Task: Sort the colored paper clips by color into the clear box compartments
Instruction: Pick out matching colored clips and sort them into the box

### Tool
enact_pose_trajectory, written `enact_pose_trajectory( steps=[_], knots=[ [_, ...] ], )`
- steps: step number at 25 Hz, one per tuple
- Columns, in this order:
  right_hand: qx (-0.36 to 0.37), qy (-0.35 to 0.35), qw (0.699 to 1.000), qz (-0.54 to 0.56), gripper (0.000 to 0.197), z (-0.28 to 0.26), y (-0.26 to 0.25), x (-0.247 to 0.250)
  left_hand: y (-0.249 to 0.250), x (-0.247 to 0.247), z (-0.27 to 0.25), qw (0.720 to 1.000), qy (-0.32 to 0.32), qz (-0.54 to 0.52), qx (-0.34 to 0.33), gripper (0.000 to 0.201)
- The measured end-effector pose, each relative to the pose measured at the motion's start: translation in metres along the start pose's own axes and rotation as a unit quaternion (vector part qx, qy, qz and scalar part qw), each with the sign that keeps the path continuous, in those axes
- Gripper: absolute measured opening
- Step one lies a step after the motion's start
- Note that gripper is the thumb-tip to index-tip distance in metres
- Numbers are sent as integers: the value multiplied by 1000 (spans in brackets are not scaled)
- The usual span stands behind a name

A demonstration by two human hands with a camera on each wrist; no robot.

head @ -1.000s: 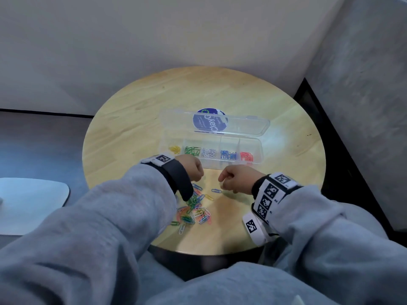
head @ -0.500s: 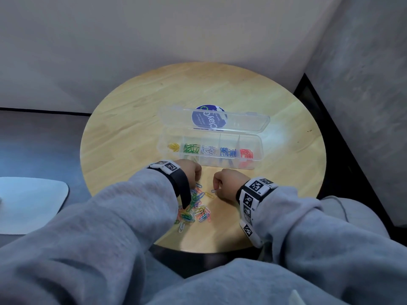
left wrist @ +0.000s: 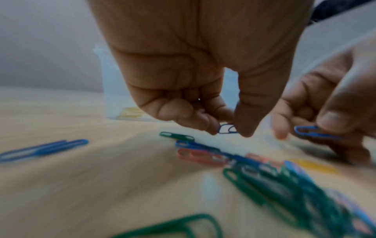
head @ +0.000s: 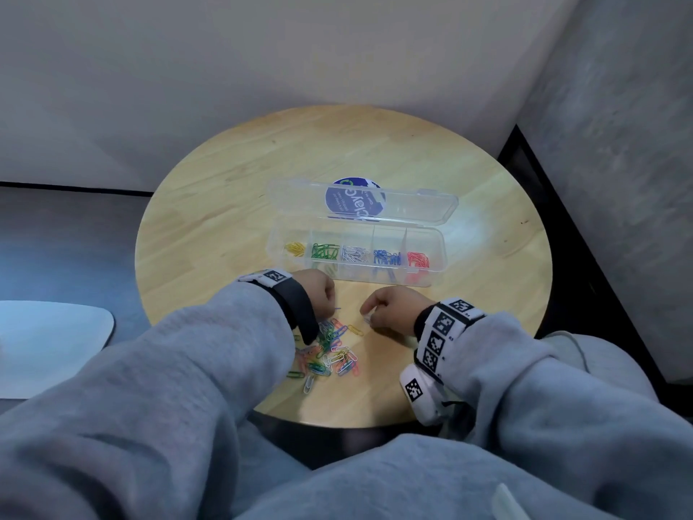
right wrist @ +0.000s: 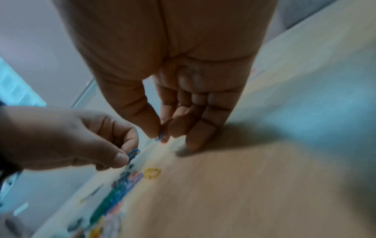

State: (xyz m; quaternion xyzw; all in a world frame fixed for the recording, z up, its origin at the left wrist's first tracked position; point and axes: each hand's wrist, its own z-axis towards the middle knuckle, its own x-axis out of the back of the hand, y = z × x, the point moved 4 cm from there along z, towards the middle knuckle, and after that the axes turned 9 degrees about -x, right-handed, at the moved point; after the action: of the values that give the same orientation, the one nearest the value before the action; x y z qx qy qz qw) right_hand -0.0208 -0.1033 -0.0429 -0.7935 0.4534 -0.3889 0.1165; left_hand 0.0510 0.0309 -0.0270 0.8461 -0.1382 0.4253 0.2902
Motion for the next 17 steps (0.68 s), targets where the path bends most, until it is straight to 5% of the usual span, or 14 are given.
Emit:
enact_pose_trajectory(
  steps=[3, 6, 10, 17],
  knots=[
    [-27, -57, 976, 210, 24, -2, -3, 1, -13, 19, -11, 990, 61, -129, -1, 21],
    [-91, -64, 948, 299, 27, -3, -11, 1, -28, 29, -23, 971, 59, -232, -1, 21],
    [-111, -105, 948, 280, 31, -8, -22, -12, -41, 20, -33, 948, 18, -316, 34, 33],
    [-8, -77, 987, 139, 24, -11, -29, -21, -44, 13, -39, 870, 43, -481, 93, 34]
  ],
)
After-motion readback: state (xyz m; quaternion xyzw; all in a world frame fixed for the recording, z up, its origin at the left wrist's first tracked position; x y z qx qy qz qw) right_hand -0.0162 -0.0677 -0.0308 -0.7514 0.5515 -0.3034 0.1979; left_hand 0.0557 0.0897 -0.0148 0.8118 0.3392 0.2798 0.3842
